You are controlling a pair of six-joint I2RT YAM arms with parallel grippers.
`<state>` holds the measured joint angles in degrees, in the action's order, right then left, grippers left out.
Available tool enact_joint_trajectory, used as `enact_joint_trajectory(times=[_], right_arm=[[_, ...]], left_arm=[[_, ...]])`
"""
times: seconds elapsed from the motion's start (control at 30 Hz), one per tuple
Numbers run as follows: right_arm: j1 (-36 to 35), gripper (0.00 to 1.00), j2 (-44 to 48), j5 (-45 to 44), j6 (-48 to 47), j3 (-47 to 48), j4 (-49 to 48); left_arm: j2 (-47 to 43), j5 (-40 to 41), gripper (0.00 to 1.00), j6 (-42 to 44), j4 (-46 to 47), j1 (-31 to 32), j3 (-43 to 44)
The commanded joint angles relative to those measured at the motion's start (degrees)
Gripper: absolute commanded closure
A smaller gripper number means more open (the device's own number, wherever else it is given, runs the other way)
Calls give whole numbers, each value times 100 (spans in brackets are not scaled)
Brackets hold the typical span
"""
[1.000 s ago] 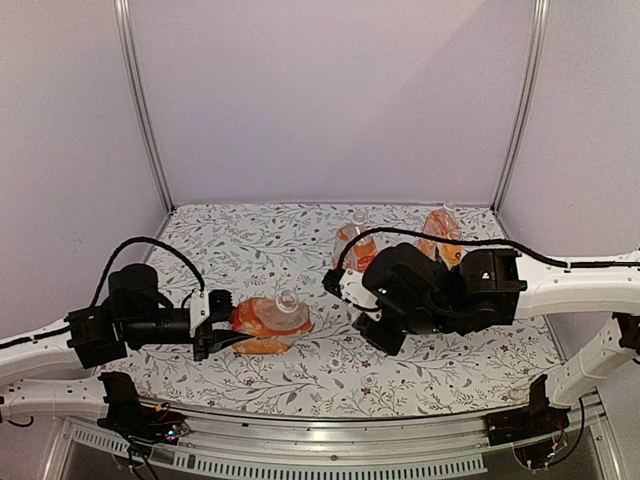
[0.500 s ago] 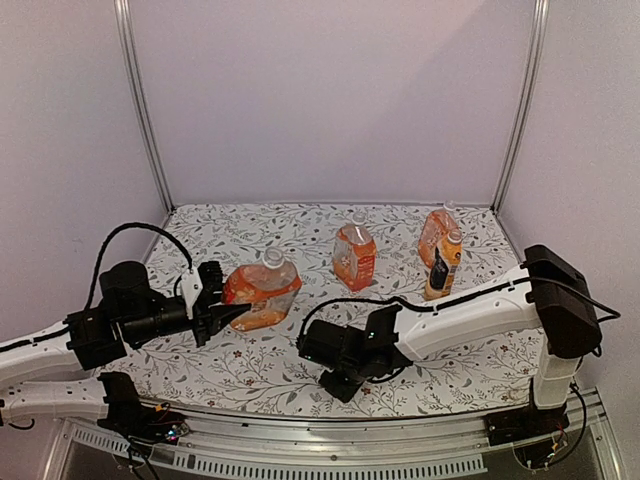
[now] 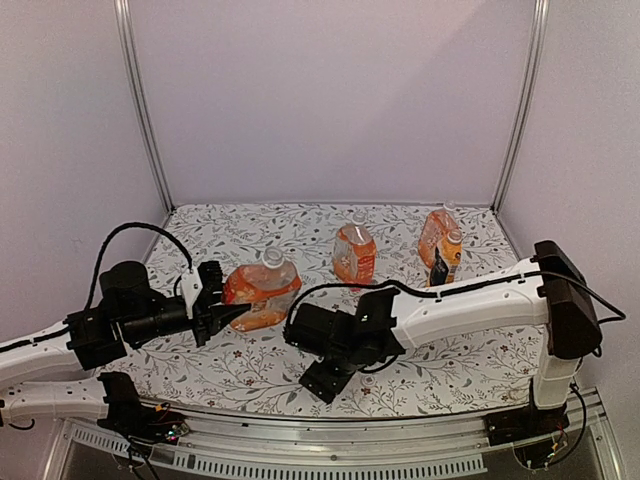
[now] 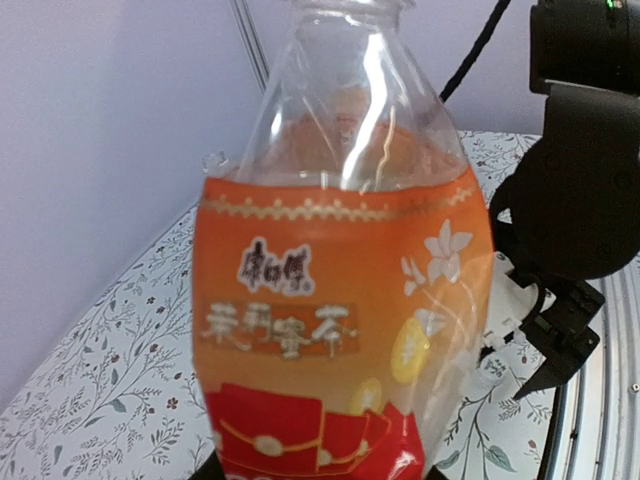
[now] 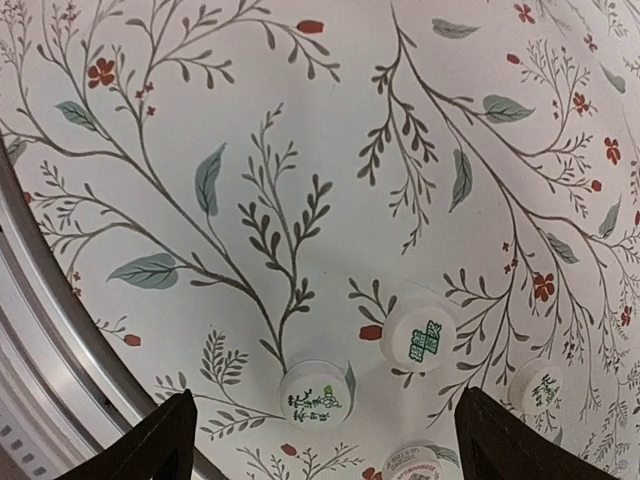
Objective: Unscrew the bottle caps
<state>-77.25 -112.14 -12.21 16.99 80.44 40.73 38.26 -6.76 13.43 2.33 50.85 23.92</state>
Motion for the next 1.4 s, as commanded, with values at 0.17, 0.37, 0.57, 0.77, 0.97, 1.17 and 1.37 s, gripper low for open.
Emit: enact_joint_trajectory(times=[0.17, 0.37, 0.57, 0.77, 0.97, 1.17, 1.37], right_arm=[[-62, 10, 2007, 816, -1363, 275, -333], [24, 6, 3039, 1156, -2888, -408, -2288], [214, 9, 2469, 1150, -3452, 402, -2631], [504, 31, 2003, 1660, -3292, 693, -2675], [563, 58, 1952, 1890, -2936, 586, -2714], [570, 96, 1958, 2002, -2743, 502, -2722], [578, 100, 2100, 1156, -2500, 454, -2443]], left_arm=[[-47, -492, 96, 213, 16, -71, -79], [-91, -842, 96, 398, -108, -75, -65], [-56, -971, 96, 467, -161, -75, -39], [-98, -991, 96, 467, -176, -75, -62], [-95, -1009, 96, 483, -170, -75, -70], [-126, -1009, 96, 491, -163, -75, -81], [-165, -986, 3, 470, -150, -75, -111]])
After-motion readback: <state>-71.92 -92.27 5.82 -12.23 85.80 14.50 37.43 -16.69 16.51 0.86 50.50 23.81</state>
